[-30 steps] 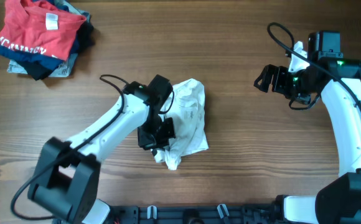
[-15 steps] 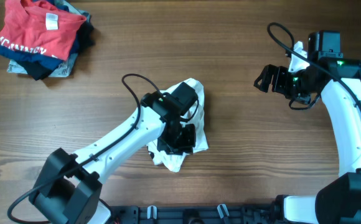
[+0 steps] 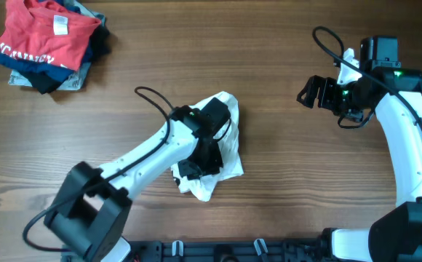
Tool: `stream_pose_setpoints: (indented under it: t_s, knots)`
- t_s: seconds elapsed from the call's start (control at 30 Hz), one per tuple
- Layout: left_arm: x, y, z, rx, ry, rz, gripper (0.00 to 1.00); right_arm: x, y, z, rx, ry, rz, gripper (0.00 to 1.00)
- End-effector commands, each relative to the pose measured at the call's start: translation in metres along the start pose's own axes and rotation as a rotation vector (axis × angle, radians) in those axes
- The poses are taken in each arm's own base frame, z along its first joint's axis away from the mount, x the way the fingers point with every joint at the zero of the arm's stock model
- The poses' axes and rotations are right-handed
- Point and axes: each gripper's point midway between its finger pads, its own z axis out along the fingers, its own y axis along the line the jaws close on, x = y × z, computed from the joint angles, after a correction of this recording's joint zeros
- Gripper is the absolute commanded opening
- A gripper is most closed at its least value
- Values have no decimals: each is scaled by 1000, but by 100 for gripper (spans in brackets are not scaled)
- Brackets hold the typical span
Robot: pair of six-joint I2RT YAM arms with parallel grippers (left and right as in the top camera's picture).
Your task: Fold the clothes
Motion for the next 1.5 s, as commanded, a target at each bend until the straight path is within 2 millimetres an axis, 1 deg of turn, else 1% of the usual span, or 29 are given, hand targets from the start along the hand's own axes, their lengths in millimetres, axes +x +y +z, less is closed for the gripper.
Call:
stream_pose_setpoints:
  t_s: [0.0,0.07,0.1,0.17,0.2,0.27,0.3,0.33,0.4,0.43,0.5,0.63,0.67,0.77,0.83,0.93,0.97,1.13,1.3,1.37,1.47]
  knots:
    - [-12,-5,9,-10,-28,-25,32,2,3,1,-16,11,-21,100]
    - [-15,-10,8,9,-42,-20,31,2,4,1,-17,10,-21,100]
    - [-15,-11,8,14,-41,-19,29,2,3,2,-16,10,-21,100]
    - [-11,-14,8,32,-15,-4,26,2,3,1,-16,10,-21,100]
    - [-9,-15,8,35,-10,-2,26,2,3,1,-16,10,-20,100]
    - [-6,-17,10,29,-17,39,32,1,4,2,-17,6,-22,100]
    - [-8,-16,11,7,-39,49,37,1,4,2,-17,6,-22,100]
    - [-9,-14,11,-12,-61,58,39,1,4,2,-17,7,-22,100]
    - [-8,-14,12,-34,-84,79,50,2,3,1,-17,11,-20,100]
    - [-5,-16,13,-37,-83,90,54,2,3,1,-17,11,-20,100]
    - [-3,-18,14,-36,-84,101,54,2,3,2,-17,11,-19,100]
    - [-6,-22,15,-24,-97,106,52,4,3,1,-16,19,-17,100]
    - [-7,-21,16,-33,-102,105,51,5,3,1,-15,22,-17,100]
    - [-9,-20,22,-49,-97,102,41,5,3,1,-14,25,-17,100]
    - [-11,-19,29,-59,-90,100,30,5,3,1,-14,25,-17,100]
    - [-14,-22,28,-51,-105,103,6,5,3,1,-14,25,-17,100]
    - [-15,-22,26,-47,-108,102,4,5,3,1,-14,25,-17,100]
    - [-14,-29,12,-30,-120,108,4,5,3,1,-14,24,-17,100]
    - [-14,-42,-16,27,-161,121,4,4,3,1,-15,21,-18,100]
    - [-13,-44,-20,40,-166,124,4,3,3,1,-16,18,-19,100]
    - [-4,-48,-19,70,-115,128,4,3,3,2,-15,17,-19,100]
